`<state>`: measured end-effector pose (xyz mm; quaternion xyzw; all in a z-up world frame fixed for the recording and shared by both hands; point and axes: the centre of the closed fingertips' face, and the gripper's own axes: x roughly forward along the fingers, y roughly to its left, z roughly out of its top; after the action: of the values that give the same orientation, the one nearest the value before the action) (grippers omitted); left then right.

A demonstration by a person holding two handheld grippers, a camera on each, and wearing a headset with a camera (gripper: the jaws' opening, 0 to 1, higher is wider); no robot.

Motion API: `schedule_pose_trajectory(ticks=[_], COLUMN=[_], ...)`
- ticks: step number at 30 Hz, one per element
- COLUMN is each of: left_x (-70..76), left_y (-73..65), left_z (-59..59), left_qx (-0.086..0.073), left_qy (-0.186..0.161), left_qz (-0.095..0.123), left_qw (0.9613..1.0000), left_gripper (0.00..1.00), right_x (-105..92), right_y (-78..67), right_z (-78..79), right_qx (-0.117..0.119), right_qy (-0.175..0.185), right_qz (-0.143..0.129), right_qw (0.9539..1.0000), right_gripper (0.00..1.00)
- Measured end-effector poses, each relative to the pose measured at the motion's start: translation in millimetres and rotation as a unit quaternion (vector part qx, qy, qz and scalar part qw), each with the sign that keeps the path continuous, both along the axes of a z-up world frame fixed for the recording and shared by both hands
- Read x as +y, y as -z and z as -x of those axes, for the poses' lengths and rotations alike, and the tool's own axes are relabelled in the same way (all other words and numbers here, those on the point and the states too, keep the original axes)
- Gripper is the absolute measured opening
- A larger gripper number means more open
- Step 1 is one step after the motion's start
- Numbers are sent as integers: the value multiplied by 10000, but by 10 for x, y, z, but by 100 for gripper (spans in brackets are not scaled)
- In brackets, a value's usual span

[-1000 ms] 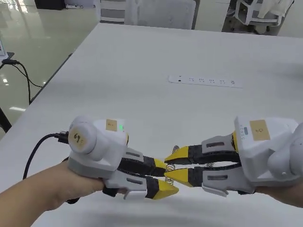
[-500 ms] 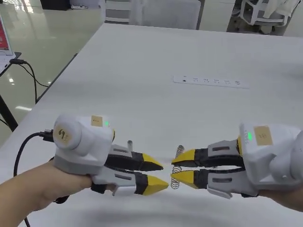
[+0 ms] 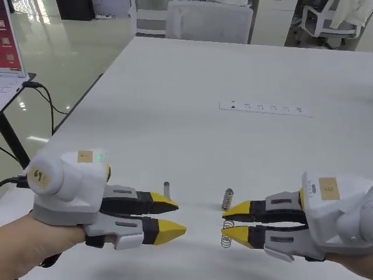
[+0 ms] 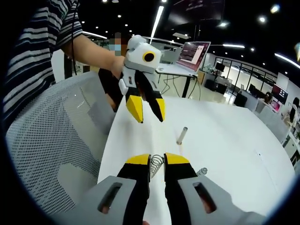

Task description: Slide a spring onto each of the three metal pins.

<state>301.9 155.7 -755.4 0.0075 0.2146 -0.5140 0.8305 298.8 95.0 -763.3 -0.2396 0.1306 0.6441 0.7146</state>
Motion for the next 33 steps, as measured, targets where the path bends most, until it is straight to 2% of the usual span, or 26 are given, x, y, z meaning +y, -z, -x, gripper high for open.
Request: schedule_pose_trajectory(ticks=[5,8,11,13,14,16,20,23,27,29,33], left_x=[154,233,295,330,360,404,486,541,637,681,745], left_y=[67,91,86,101,114,129,123,142,147,151,149], left_z=[15,-4,-21,-28,-35,-39,-58,-58,-75,-89,-117], left_qx=[104,151,148,176,222,247,280,242,211,184,110], left_qy=[-198,-384,-550,-640,-725,-832,-1086,-1181,-1378,-1459,-1538], left_qz=[-74,-104,-42,-48,-35,-39,53,-23,-17,-47,-94], left_qw=[9997,9991,9984,9978,9971,9962,9937,9927,9902,9891,9880], left_gripper=[23,27,31,34,36,38,44,50,62,69,81], right_x=[-3,5,4,-1,6,34,47,76,84,87,84], right_y=[-13,-26,-36,-65,-67,-117,-139,-167,-158,-135,-106], right_z=[-30,-32,-51,-100,-95,-98,-124,-131,-133,-120,-130], right_qx=[-356,-368,-483,-857,-967,-942,-1047,-1034,-996,-889,-888], right_qy=[0,2,43,55,29,99,139,182,188,170,163], right_qz=[96,31,25,104,150,-38,-74,-195,-224,-239,-179], right_qw=[9993,9993,9988,9963,9952,9955,9944,9943,9946,9956,9958], right_gripper=[8,8,8,8,8,8,8,8,8,8,8])
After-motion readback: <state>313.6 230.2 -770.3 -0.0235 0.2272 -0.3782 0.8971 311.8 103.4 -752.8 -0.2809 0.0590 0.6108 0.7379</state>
